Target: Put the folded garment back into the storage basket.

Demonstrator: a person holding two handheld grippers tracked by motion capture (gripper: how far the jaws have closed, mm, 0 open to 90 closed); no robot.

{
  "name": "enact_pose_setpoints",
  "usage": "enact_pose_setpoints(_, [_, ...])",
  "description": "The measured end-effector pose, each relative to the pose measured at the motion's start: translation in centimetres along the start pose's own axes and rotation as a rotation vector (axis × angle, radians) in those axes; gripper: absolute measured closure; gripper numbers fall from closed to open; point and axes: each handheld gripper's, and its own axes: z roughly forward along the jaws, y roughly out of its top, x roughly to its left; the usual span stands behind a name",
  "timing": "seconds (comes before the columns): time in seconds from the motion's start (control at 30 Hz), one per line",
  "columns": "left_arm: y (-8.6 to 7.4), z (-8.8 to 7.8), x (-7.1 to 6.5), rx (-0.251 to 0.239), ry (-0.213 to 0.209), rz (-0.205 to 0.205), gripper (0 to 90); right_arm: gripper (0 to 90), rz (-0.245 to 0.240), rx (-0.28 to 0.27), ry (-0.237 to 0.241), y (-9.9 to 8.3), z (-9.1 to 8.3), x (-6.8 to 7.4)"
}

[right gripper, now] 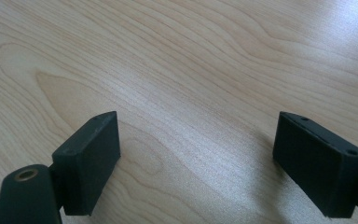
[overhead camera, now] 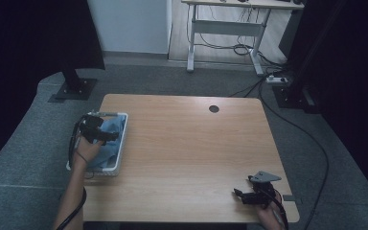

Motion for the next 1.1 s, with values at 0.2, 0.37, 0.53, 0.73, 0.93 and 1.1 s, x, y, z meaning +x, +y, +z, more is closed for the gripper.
enact_pose_setpoints(0.2, [0.7, -0.8, -1.3, -0.022, -0.021, 0.029, 0.0, 14.5, -0.001, 0.0, 0.001, 0.0, 0.0, 0.0])
enact_pose_setpoints(0.37, [1.4, -1.5, -2.3, -0.045, -0.046, 0.043, 0.0, 14.5, -0.001, 0.0, 0.001, 0.0, 0.0, 0.0])
enact_pose_setpoints(0.53, [1.9, -2.0, -3.4, -0.046, -0.061, 0.069, 0.0, 14.5, -0.002, 0.002, 0.001, 0.0, 0.0, 0.0])
enact_pose_setpoints(0.73, [2.1, -2.3, -4.9, -0.044, -0.073, 0.097, 0.0, 14.5, -0.001, 0.0, 0.001, 0.0, 0.0, 0.0])
enact_pose_setpoints(0.93, [2.2, -2.7, -6.5, -0.055, -0.094, 0.13, 0.0, 14.5, -0.001, 0.001, 0.001, 0.0, 0.0, 0.0])
enact_pose_setpoints(1.1, [2.1, -3.0, -8.1, -0.073, -0.119, 0.155, 0.0, 14.5, -0.002, 0.0, 0.001, 0.0, 0.0, 0.0])
